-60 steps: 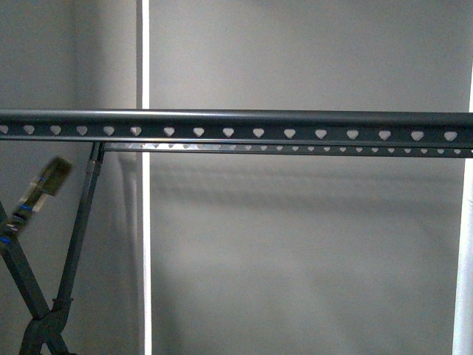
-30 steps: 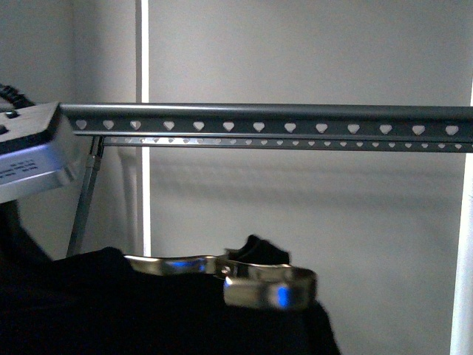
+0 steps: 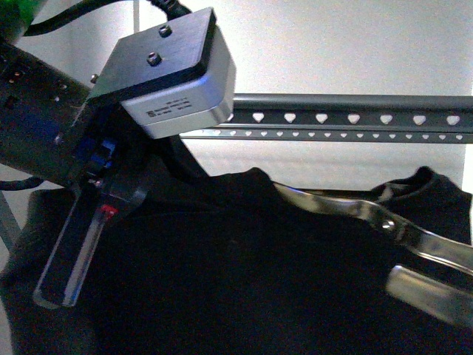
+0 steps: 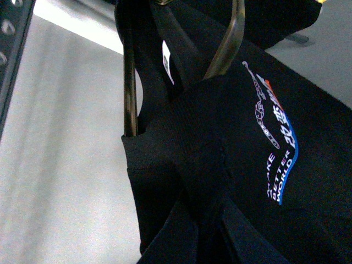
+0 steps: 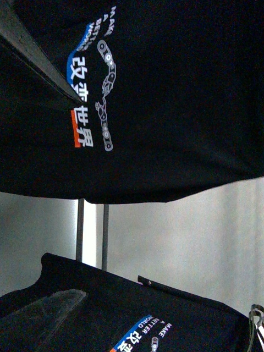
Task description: Hang clothes on hanger
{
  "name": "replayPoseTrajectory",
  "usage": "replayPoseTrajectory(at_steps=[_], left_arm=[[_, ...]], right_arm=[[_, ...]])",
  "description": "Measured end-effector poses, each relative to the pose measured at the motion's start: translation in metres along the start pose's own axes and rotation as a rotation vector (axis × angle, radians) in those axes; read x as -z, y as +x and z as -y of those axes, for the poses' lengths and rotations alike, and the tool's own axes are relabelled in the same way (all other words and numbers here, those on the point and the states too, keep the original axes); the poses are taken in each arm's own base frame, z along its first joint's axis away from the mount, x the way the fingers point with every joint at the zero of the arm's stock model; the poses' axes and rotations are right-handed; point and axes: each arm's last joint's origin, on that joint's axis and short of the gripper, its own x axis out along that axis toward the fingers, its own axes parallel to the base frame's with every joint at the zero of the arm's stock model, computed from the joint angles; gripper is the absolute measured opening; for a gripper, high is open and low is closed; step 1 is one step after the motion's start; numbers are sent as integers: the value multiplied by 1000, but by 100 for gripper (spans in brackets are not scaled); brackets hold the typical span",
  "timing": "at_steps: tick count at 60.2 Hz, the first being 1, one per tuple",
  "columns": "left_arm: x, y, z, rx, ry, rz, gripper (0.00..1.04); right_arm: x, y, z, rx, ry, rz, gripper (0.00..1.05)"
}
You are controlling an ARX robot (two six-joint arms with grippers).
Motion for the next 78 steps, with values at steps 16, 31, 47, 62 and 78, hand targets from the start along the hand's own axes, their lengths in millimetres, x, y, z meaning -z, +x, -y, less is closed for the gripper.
replayPoseTrajectory(at_steps=[16,31,47,62,78], left_arm=[[-14,9,-4,-57,143,82,4],[-13,10,-3,-55,143,82,4],[-13,10,-2,-54,144,81,4],[-14,10,-2,-53,147,81,4],[-13,10,-2,-53,147,78,4]], right_arm=[[0,0,0,0,0,0,97],[0,0,0,0,0,0,97],[1,0,0,-47,15,-25,97],[-24,27,26,-381,-119,-112,97],[-72,100,57,-456,-880,42,97]])
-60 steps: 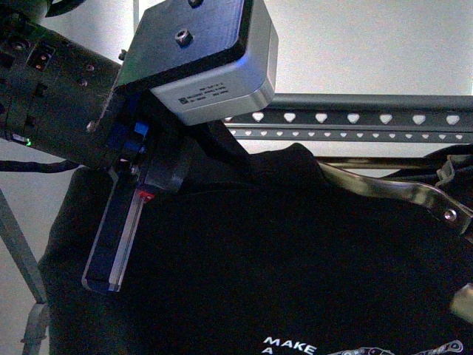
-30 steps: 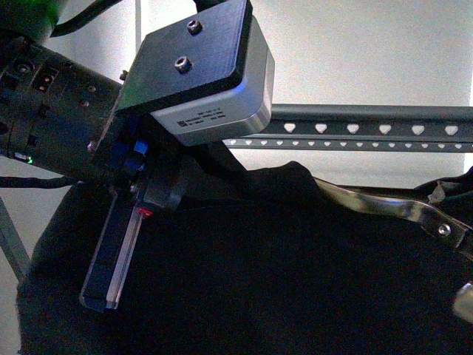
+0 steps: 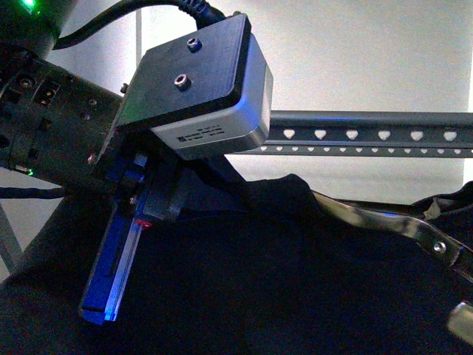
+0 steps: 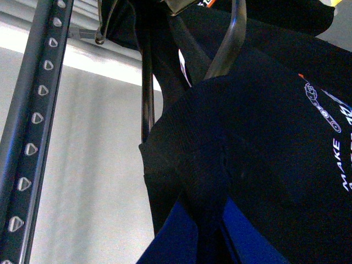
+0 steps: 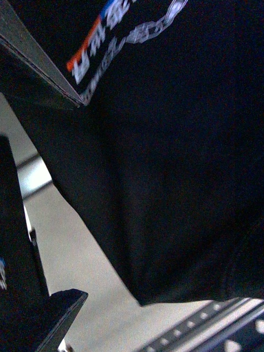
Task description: Hang clothes on hanger
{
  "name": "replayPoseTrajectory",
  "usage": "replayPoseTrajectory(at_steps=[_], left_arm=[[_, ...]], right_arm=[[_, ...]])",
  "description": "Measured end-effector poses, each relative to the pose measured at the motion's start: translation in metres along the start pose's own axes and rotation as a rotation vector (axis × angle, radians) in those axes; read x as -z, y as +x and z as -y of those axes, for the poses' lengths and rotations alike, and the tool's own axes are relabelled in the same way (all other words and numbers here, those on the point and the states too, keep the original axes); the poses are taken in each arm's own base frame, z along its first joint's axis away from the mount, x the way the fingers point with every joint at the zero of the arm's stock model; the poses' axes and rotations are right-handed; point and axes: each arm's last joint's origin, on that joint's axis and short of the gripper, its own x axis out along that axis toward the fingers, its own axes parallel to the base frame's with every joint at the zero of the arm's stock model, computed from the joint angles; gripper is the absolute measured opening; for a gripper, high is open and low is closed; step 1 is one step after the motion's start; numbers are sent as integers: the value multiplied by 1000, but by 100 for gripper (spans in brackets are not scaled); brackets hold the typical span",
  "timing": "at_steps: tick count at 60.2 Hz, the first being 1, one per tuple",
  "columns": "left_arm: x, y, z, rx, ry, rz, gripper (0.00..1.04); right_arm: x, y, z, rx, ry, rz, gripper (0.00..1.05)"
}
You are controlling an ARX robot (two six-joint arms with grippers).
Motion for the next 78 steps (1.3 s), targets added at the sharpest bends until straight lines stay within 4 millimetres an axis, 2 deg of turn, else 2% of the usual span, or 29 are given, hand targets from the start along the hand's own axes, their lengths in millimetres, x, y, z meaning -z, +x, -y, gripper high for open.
replayPoseTrajectory(at_steps=[8,13,16,26,45,48,56,58,67,72,75,78], left_arm=[[-1,0,0,1,1,5,4],[-1,0,0,1,1,5,4],[-1,0,0,1,1,5,4],[-1,0,0,1,2,4,4],[0,0,0,0,3,-1,4],[0,0,0,0,3,-4,4],[1,0,0,-1,3,-11,4],[1,0,0,-1,3,-10,4],[1,0,0,-1,4,-10,4],[1,0,0,-1,4,-9,5],[1,0,0,-2,7,-7,14],[0,-1,-1,-3,9,3,21]], right_arm=[[-9,33,53,57,-358,15,97],[-17,53,79,79,-437,13,97],[-20,59,86,78,-448,11,97],[-29,75,95,45,-460,13,97],[-40,108,90,-53,-439,17,96],[-42,113,89,-59,-443,19,90],[-47,125,84,-98,-442,11,63],[-47,126,84,-102,-442,9,60],[-46,127,79,-137,-431,6,28],[-43,126,79,-155,-416,0,18],[-39,123,78,-187,-398,-1,11],[-36,121,77,-206,-382,-12,10]])
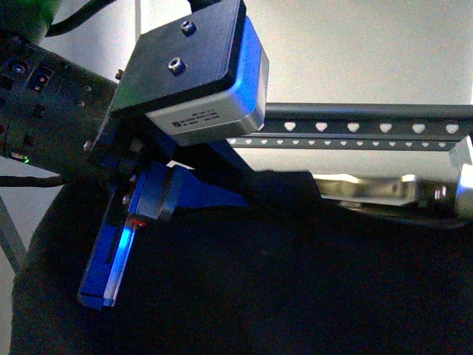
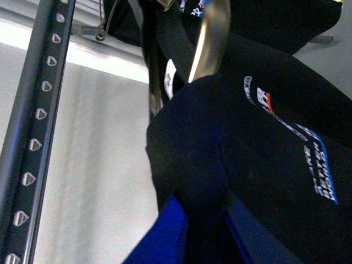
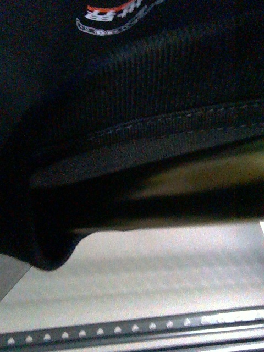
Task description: Hang clothes on hanger
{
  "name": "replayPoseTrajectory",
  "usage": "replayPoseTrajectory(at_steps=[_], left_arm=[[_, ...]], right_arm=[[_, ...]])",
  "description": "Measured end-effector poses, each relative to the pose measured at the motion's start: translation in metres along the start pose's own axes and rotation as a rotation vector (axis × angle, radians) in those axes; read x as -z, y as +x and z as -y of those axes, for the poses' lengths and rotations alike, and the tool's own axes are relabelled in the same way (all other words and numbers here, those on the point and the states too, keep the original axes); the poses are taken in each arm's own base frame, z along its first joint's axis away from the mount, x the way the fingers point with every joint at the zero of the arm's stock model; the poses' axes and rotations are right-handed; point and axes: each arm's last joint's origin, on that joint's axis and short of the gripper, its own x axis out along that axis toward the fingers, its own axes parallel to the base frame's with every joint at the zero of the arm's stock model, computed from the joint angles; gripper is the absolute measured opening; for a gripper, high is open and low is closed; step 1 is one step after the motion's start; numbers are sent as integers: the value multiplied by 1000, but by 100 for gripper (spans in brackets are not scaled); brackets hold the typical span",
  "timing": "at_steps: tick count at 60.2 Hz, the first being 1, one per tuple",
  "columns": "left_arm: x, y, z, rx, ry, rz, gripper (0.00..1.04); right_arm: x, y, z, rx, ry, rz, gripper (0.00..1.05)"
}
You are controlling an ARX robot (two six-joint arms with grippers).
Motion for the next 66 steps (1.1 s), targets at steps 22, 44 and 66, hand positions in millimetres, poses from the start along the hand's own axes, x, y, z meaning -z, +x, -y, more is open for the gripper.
replayPoseTrajectory(at_steps=[22,44,66], left_arm=[[-3,-3,-2,-11,12,6,87],[9,-14,-22,-571,-669,-345,98],[12,-58,-42,-1104,-1522,-114,95]], right_arm=[[39,-48,-28,-221,401,-73,10],[57,-86,-62,-256,669,-73,10],[40,-82,-85,-265,1104,-52,9]])
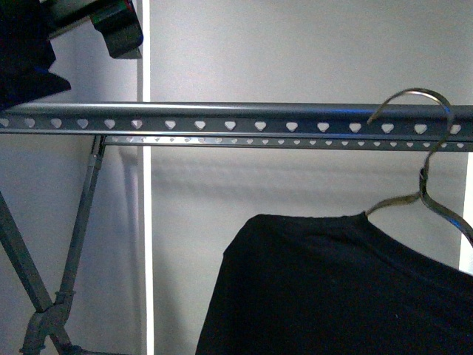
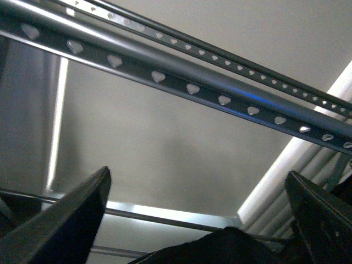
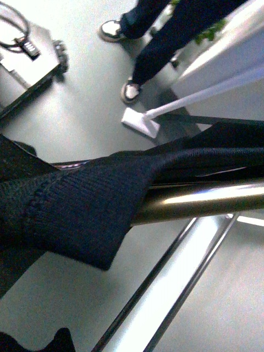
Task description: Hang clothes on hanger
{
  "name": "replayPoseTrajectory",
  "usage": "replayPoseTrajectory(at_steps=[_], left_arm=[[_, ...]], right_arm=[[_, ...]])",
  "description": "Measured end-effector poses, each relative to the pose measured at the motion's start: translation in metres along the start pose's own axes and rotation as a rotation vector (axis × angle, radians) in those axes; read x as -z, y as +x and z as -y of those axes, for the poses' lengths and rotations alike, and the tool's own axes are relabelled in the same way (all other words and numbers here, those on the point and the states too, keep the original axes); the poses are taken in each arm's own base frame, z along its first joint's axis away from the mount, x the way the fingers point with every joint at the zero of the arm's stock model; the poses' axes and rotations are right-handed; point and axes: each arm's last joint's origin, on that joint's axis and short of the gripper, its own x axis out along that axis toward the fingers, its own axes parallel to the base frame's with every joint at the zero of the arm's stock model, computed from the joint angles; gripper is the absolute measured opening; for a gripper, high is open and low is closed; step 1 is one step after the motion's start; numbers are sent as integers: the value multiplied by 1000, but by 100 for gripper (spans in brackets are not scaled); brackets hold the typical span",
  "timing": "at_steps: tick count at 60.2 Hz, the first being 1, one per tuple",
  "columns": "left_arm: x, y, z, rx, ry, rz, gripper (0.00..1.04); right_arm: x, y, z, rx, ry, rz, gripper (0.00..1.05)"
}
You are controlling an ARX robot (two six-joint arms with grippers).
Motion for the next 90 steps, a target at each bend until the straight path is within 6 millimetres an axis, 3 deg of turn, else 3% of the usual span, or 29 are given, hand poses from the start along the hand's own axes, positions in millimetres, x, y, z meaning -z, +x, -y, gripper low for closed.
replayPoseTrajectory(at_steps=[4,9,20,30,47,68,77,90], left_arm=[[5,-28,0,-103,149,-34,79],[30,-58,-16,-97,253,-43,59],[75,-88,-47,-128,302,-89,31],[100,-115,-63,-121,312,-88,3],[131,-148,-82,-124,317,-99,4],[150,-178,-98,-125,319,-92,4],[156,-186,-99,-125,319,-91,4],[162,-196,-100,-125,320,-90,4]], right_arm=[[-12,0,-1,20,132,47,9],[-23,3,0,39,358,63,9],[-45,10,2,67,553,87,9],[-63,23,10,99,624,109,9],[-90,45,39,225,719,115,9],[-134,55,48,280,701,153,9],[-136,69,55,321,709,121,9],[-121,92,64,376,728,71,9]])
